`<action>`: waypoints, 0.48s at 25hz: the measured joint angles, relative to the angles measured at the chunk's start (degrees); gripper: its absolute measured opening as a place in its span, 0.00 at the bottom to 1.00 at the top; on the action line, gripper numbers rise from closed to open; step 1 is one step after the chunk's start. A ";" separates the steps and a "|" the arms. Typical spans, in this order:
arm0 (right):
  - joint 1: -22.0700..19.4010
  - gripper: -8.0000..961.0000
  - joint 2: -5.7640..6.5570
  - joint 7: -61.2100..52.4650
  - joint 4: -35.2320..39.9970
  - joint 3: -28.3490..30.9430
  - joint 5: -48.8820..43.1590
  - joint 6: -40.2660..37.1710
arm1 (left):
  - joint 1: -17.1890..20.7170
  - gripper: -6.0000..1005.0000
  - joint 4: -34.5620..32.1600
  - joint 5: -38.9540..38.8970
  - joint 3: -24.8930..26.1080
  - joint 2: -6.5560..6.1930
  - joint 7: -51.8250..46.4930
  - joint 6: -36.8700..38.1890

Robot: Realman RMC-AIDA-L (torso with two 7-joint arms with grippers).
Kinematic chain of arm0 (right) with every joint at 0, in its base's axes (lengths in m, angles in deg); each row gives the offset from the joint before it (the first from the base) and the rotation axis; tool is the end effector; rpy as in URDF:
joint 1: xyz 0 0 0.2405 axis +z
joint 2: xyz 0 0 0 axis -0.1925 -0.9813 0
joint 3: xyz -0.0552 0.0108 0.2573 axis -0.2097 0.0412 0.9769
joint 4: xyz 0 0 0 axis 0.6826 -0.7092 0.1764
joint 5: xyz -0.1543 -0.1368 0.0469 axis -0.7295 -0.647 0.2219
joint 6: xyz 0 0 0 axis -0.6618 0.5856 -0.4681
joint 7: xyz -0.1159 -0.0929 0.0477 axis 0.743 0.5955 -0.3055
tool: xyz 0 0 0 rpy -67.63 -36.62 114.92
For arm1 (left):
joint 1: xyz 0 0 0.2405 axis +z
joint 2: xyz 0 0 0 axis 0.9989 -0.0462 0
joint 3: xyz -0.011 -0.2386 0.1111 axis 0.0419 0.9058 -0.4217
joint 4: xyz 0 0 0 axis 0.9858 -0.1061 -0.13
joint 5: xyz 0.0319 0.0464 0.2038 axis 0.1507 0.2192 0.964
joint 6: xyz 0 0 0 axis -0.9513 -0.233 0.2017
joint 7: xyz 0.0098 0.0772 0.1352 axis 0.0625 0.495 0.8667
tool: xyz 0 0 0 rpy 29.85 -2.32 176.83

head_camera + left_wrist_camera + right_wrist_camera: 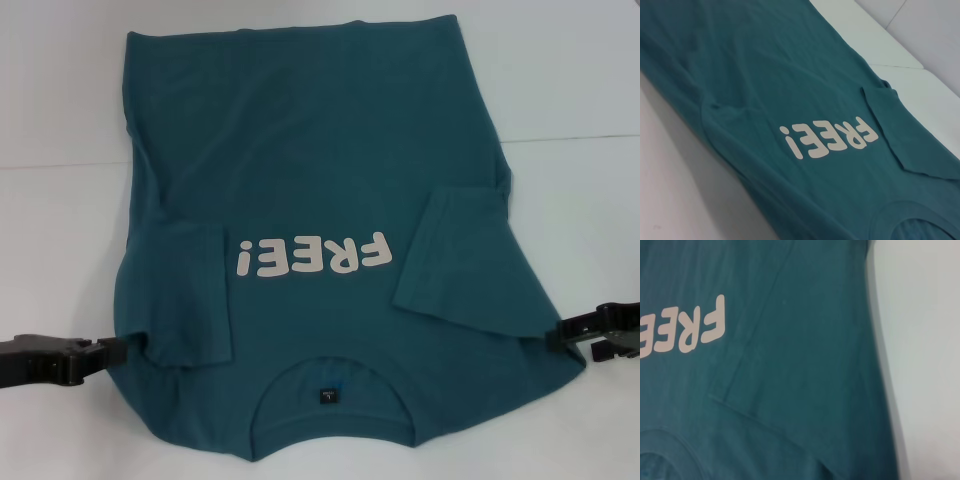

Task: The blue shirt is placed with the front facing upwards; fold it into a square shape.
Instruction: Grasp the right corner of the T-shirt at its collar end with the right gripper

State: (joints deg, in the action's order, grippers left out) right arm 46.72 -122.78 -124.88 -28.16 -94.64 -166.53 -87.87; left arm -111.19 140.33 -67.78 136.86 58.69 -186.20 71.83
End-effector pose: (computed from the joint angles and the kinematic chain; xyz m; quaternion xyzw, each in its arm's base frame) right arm 0.3398 0.3654 0.0508 -0.7198 0.6687 -0.0034 0.1865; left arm -0.3009 0.3232 0.0267 -0.8588 -0.4576 -0.1353 0.1864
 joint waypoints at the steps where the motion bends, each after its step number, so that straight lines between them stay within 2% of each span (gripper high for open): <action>1: 0.02 0.87 -0.07 -0.05 -0.02 -0.02 0.01 0.01 | 0.00 0.04 0.00 0.00 0.00 0.00 0.00 0.00; 5: 0.43 0.88 -0.70 -0.05 -0.30 0.26 0.43 -0.21 | 0.00 0.04 0.00 0.00 0.00 0.00 0.00 -0.02; 12: 1.61 0.87 -0.91 0.03 -2.32 -0.19 0.46 0.08 | 0.02 0.04 0.00 0.00 0.00 0.00 0.00 -0.02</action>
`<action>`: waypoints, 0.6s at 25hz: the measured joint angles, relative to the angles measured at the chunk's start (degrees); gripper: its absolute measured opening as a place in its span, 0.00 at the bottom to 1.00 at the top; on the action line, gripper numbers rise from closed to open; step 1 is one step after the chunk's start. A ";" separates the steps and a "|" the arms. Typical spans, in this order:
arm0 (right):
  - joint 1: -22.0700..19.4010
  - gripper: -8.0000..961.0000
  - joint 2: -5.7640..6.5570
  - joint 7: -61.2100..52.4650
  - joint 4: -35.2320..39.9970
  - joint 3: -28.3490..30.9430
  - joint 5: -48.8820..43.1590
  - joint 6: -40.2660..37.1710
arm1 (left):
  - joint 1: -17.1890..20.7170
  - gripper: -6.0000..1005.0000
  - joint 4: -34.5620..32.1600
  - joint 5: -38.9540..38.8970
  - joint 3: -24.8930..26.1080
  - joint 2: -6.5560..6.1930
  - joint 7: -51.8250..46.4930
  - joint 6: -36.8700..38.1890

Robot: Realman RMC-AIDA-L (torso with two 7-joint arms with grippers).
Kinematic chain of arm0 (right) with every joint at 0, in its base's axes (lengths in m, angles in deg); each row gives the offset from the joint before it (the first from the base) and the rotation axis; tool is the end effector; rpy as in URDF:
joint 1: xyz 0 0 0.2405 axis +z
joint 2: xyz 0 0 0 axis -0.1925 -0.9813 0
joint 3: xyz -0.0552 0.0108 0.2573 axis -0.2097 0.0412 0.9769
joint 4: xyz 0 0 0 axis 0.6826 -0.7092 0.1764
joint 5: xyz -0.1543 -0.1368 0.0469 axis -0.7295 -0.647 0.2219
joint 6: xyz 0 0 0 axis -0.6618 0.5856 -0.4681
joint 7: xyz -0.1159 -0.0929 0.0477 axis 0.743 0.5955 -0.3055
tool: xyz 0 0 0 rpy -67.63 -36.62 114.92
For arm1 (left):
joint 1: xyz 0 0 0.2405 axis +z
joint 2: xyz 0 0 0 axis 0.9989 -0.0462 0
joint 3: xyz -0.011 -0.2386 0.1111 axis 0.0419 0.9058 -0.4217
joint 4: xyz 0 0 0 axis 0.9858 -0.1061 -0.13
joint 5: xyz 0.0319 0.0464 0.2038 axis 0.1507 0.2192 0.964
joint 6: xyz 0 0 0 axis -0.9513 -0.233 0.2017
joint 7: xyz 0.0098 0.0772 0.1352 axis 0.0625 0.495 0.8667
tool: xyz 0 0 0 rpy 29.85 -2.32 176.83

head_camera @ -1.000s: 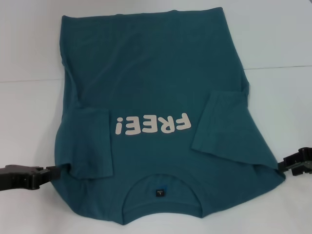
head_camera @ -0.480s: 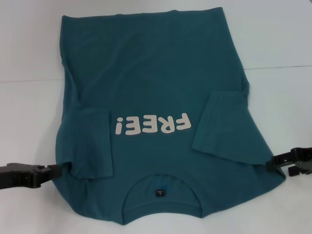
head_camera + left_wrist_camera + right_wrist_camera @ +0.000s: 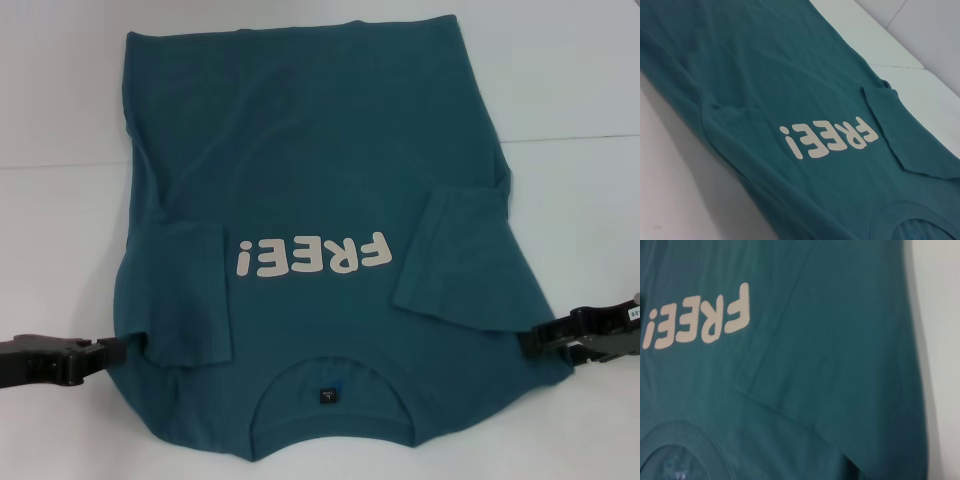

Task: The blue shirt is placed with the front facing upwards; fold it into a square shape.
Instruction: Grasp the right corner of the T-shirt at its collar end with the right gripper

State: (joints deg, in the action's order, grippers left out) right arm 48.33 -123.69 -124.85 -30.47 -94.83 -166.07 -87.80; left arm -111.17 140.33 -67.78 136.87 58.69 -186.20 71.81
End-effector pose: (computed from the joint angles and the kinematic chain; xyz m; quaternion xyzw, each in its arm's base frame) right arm 0.3291 0.3677 0.0344 -0.7253 0.6691 -0.0004 0.1623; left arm -0.3011 0.3232 0.0268 -0.8587 -0.4578 -0.1353 0.1866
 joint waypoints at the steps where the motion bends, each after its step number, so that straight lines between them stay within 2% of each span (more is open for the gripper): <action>1: 0.07 0.87 -0.06 0.00 -0.02 -0.12 -0.07 -0.02 | 0.00 0.04 0.00 0.00 0.02 0.00 0.00 0.00; 7: -0.42 0.83 -0.25 0.72 1.09 -0.42 0.05 -0.57 | 0.04 0.04 0.00 0.00 0.16 0.00 0.00 0.01; 15: -0.58 0.43 -0.35 2.64 2.27 -0.59 0.00 -1.61 | 0.03 0.04 0.07 0.00 0.14 0.00 -0.08 0.08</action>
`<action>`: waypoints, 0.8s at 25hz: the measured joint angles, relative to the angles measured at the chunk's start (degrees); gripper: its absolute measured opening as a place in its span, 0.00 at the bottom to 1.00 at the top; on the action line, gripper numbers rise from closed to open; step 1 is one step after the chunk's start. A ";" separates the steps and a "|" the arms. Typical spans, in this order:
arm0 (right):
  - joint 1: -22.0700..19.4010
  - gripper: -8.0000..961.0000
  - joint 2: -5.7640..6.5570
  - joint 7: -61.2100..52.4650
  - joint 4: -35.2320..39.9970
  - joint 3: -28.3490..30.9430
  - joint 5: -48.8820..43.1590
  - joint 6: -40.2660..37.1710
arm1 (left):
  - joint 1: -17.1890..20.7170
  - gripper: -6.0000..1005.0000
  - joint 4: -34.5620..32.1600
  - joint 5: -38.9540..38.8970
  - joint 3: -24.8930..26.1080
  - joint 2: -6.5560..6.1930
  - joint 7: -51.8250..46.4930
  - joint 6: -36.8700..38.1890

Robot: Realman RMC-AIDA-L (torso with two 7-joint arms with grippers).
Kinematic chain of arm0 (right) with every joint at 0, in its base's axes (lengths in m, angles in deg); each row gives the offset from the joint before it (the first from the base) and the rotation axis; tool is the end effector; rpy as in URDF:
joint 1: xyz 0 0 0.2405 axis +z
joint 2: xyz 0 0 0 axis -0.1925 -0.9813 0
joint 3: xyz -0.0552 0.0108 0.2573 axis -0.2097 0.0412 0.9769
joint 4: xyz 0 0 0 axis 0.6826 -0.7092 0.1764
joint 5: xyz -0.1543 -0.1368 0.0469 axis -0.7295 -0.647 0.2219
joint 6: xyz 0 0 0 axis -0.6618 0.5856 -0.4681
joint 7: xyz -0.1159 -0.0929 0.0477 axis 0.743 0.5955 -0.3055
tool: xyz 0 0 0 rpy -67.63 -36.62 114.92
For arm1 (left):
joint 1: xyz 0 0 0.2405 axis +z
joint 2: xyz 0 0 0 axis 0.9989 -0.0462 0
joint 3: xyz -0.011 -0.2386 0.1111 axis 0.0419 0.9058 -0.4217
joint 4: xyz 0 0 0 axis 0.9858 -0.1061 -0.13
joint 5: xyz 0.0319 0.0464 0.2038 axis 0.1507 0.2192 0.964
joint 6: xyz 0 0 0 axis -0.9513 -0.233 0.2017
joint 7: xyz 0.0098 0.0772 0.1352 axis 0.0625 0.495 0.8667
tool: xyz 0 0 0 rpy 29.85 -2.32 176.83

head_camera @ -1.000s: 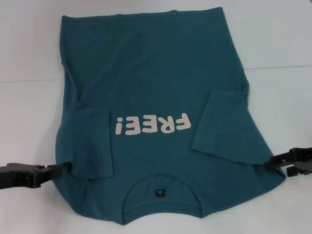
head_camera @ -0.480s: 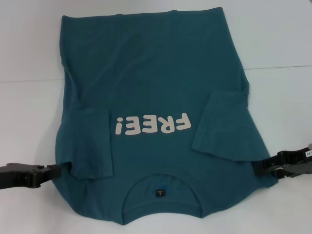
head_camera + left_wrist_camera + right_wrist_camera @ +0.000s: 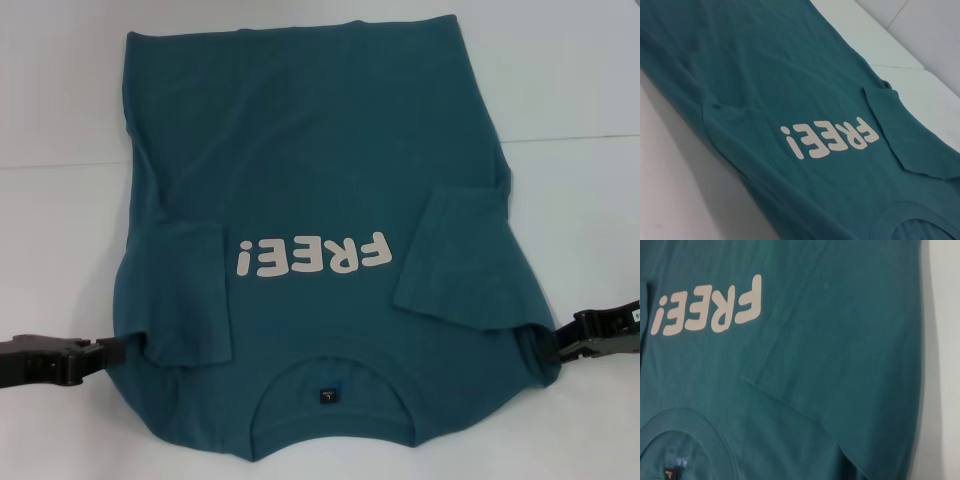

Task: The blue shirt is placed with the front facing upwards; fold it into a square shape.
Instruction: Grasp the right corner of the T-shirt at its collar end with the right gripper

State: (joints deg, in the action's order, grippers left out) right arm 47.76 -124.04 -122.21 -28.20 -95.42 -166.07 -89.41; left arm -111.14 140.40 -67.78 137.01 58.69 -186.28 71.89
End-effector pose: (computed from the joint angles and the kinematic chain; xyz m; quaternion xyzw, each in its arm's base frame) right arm 0.3265 0.3655 0.0373 -0.7461 0.6461 -0.0085 0.1605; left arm -0.3013 0.3230 0.0273 -0.8580 -0.4587 -0.1360 0.1871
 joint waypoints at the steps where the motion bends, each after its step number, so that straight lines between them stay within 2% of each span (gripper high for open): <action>1: -0.01 0.38 0.00 0.11 0.01 -0.01 -0.08 -0.01 | 0.00 0.04 0.01 0.00 -0.01 0.00 -0.02 0.01; 2: -0.03 0.33 0.00 0.19 0.01 -0.01 -0.16 -0.02 | -0.01 0.04 0.03 0.00 -0.01 0.00 -0.03 0.04; 11: -0.91 0.09 -0.04 0.41 2.22 -0.12 -1.30 0.01 | -0.11 0.04 0.03 0.00 0.30 -0.05 -0.02 0.64; 16: -1.18 0.01 0.09 -0.64 4.01 1.53 -1.64 -0.70 | -0.13 0.04 0.02 -0.03 0.39 -0.08 -0.01 0.73; 20: -2.00 0.01 0.80 -1.22 6.72 4.46 -1.61 -2.67 | -0.13 0.04 0.02 -0.06 0.39 -0.09 -0.02 0.88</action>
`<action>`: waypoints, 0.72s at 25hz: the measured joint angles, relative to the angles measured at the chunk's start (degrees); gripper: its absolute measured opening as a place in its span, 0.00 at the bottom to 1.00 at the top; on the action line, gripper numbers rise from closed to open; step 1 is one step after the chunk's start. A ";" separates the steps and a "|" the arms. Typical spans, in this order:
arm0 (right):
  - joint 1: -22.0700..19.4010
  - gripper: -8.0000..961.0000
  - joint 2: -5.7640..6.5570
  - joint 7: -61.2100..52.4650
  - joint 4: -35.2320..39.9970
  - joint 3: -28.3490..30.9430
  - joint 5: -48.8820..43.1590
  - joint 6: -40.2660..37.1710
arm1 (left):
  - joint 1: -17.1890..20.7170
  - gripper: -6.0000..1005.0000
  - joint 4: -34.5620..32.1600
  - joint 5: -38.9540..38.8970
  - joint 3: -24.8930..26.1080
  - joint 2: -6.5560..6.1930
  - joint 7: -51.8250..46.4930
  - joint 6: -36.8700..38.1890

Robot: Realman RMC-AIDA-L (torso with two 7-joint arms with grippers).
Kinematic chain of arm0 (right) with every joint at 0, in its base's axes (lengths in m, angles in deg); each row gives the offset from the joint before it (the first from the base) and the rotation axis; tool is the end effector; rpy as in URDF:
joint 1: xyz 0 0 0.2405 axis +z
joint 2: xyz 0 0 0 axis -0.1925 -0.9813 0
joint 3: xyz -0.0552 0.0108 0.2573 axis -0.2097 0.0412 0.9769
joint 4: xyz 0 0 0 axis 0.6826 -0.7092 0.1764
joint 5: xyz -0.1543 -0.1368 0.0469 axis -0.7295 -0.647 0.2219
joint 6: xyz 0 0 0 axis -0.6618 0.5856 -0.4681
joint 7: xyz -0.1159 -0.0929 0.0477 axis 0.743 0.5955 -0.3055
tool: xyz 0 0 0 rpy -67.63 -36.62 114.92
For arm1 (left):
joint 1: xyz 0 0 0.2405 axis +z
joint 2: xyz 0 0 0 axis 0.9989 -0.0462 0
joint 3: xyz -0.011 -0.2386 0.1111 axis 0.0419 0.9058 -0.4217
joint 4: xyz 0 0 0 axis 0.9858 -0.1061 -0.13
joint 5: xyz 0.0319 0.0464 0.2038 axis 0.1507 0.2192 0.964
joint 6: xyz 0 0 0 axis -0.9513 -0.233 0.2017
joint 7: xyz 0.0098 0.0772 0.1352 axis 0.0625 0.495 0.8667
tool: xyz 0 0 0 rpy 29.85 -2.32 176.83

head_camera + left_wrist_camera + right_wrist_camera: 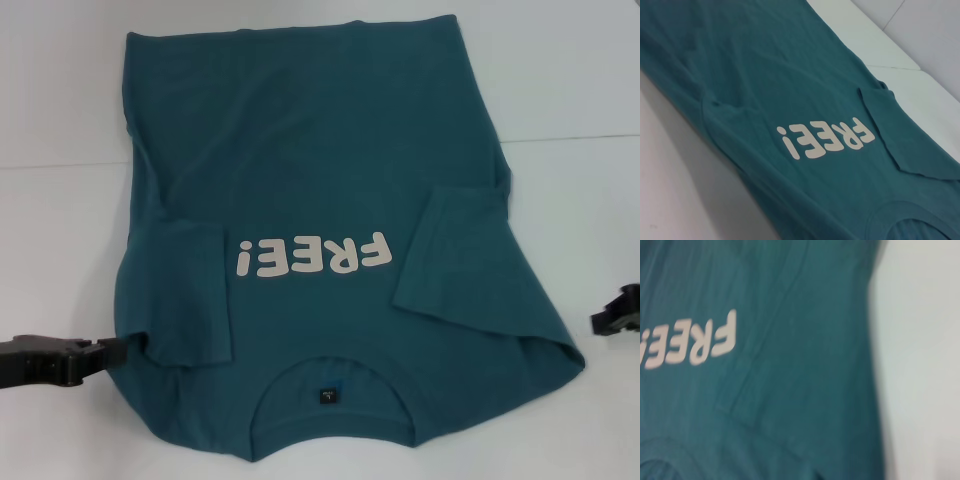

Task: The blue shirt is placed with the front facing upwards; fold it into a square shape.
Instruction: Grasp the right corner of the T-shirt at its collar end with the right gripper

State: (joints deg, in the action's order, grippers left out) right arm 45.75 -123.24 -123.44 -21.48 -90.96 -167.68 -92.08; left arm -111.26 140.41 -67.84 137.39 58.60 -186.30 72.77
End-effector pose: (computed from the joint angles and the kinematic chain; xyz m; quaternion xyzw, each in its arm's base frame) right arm 0.3352 0.3642 0.0740 -0.7285 0.6541 0.0103 0.2034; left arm -0.3002 0.3219 0.0282 -0.8587 -0.4587 -0.1384 0.1820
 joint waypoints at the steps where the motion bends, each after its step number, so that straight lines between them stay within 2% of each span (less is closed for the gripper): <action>1: -0.24 0.02 0.08 0.05 0.68 0.22 0.07 -0.43 | 0.00 0.04 0.00 -0.01 0.00 0.00 -0.01 0.08; 7: -0.23 0.06 0.08 -0.01 0.07 0.48 -0.81 -1.88 | -0.05 0.04 0.14 -0.04 0.00 0.00 -0.01 0.31; 18: 0.42 0.31 -1.01 -0.07 -0.84 -0.15 -3.24 -0.30 | -0.25 0.04 1.02 -0.04 -0.06 0.05 -0.23 1.02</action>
State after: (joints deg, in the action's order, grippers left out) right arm 46.17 -124.25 -123.51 -22.32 -91.11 -170.92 -92.37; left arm -111.51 141.43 -67.87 137.33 58.65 -186.53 73.78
